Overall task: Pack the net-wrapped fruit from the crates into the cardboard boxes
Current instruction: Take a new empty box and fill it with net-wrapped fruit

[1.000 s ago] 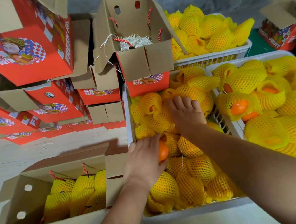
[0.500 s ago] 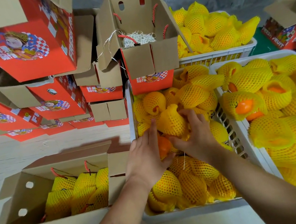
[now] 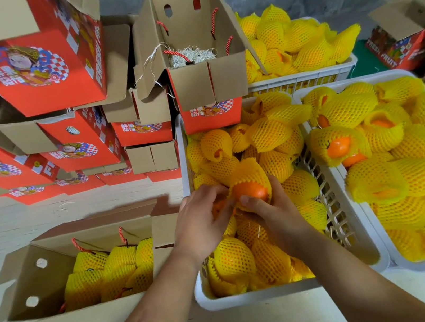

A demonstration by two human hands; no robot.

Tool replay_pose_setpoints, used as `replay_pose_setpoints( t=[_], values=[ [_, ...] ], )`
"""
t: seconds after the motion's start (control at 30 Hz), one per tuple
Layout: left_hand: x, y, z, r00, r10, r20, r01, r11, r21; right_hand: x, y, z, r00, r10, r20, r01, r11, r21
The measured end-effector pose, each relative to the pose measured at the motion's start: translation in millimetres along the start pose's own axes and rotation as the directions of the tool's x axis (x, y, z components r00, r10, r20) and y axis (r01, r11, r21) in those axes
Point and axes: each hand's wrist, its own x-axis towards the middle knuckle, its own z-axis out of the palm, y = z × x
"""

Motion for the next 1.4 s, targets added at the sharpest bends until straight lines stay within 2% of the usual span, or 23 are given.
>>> replay_pose_setpoints(
  t=[0.1, 0.23, 0.33, 0.37, 0.4, 0.43, 0.47, 0.5, 0.53, 0.6, 0.7, 0.73, 0.77, 0.83, 0.87, 0.9, 0.97, 1.03, 1.1, 1.2, 1.3, 1.37, 1.4],
  values=[
    [1, 2, 0, 1.0, -0.003, -0.008, 0.003, 1.0, 0.004, -7, -1, -3, 0.999, -0.035, 0.016, 0.037, 0.996, -0.077],
    [-11, 7, -1, 0.992, -0.117, -0.038, 0.098, 0.936, -0.338, -15, -3, -1, 0.991, -0.062, -0.121, 0.041, 0.985, -0.166],
    [-28, 26, 5, 0.992, -0.1, -0.079, 0.055, 0.893, -0.447, -18, -5, -1, 0.979, -0.104, -0.174, 0.072, 0.981, -0.181],
    [-32, 34, 8, 0.985, -0.167, -0.046, 0.118, 0.839, -0.531, -19, -6, -1, 0.981, -0.125, -0.149, 0.097, 0.979, -0.181],
    [-31, 45, 6, 0.955, -0.295, 0.026, 0.243, 0.732, -0.637, -20, -8, 0, 0.983, -0.145, -0.114, 0.124, 0.977, -0.175],
    [-27, 54, 4, 0.901, -0.408, 0.149, 0.375, 0.558, -0.74, -22, -10, 2, 0.984, -0.165, -0.067, 0.151, 0.973, -0.173],
    [-22, 60, 4, 0.844, -0.438, 0.311, 0.476, 0.342, -0.81, -23, -11, 5, 0.983, -0.183, -0.01, 0.178, 0.966, -0.186],
    [-18, 64, 4, 0.808, -0.383, 0.448, 0.533, 0.149, -0.833, -25, -14, 8, 0.981, -0.192, 0.044, 0.196, 0.953, -0.232],
    [-15, 69, 2, 0.801, -0.302, 0.517, 0.557, 0.058, -0.828, -26, -18, 11, 0.98, -0.186, 0.076, 0.201, 0.923, -0.327],
    [-13, 74, 0, 0.811, -0.238, 0.535, 0.551, 0.005, -0.834, -24, -26, 9, 0.982, -0.153, 0.113, 0.19, 0.821, -0.538],
    [-12, 69, 2, 0.794, -0.324, 0.514, 0.504, -0.122, -0.855, -16, -42, -10, 0.961, -0.074, 0.268, 0.21, 0.824, -0.526],
    [-12, 67, 2, 0.786, -0.354, 0.507, 0.474, -0.183, -0.861, -10, -46, -17, 0.967, -0.084, 0.239, 0.197, 0.842, -0.502],
    [-13, 64, 2, 0.776, -0.386, 0.5, 0.447, -0.224, -0.866, -1, -47, -24, 0.984, -0.127, 0.125, 0.174, 0.84, -0.515],
    [-16, 61, 4, 0.759, -0.424, 0.494, 0.429, -0.244, -0.87, 28, -46, -38, 0.964, -0.203, -0.17, 0.034, 0.732, -0.68],
    [-18, 61, 5, 0.755, -0.429, 0.495, 0.43, -0.247, -0.869, 42, -43, -43, 0.95, -0.186, -0.252, -0.08, 0.632, -0.771],
    [-19, 62, 6, 0.751, -0.433, 0.498, 0.427, -0.257, -0.867, 52, -38, -46, 0.947, -0.152, -0.283, -0.164, 0.526, -0.835],
    [-22, 62, 8, 0.732, -0.444, 0.517, 0.422, -0.3, -0.855, 65, -27, -47, 0.953, -0.148, -0.263, -0.188, 0.391, -0.901],
    [-25, 62, 7, 0.75, -0.368, 0.55, 0.426, -0.367, -0.827, 72, -19, -48, 0.932, -0.222, -0.285, -0.182, 0.395, -0.901],
    [-27, 62, 5, 0.761, -0.295, 0.577, 0.465, -0.372, -0.803, 79, -15, -47, 0.902, -0.25, -0.351, -0.227, 0.418, -0.88],
    [-27, 59, 7, 0.738, -0.361, 0.57, 0.472, -0.329, -0.818, 81, -12, -41, 0.908, -0.183, -0.378, -0.313, 0.304, -0.9],
    [-28, 56, 5, 0.736, -0.426, 0.527, 0.427, -0.312, -0.849, 69, -7, -36, 0.906, -0.247, -0.344, -0.304, 0.187, -0.934],
    [-31, 46, 1, 0.742, -0.448, 0.499, 0.431, -0.253, -0.866, 58, -5, -32, 0.886, -0.337, -0.319, -0.271, 0.183, -0.945],
    [-31, 43, -2, 0.754, -0.442, 0.485, 0.438, -0.21, -0.874, 53, -4, -31, 0.871, -0.385, -0.307, -0.233, 0.227, -0.946]
  ],
)
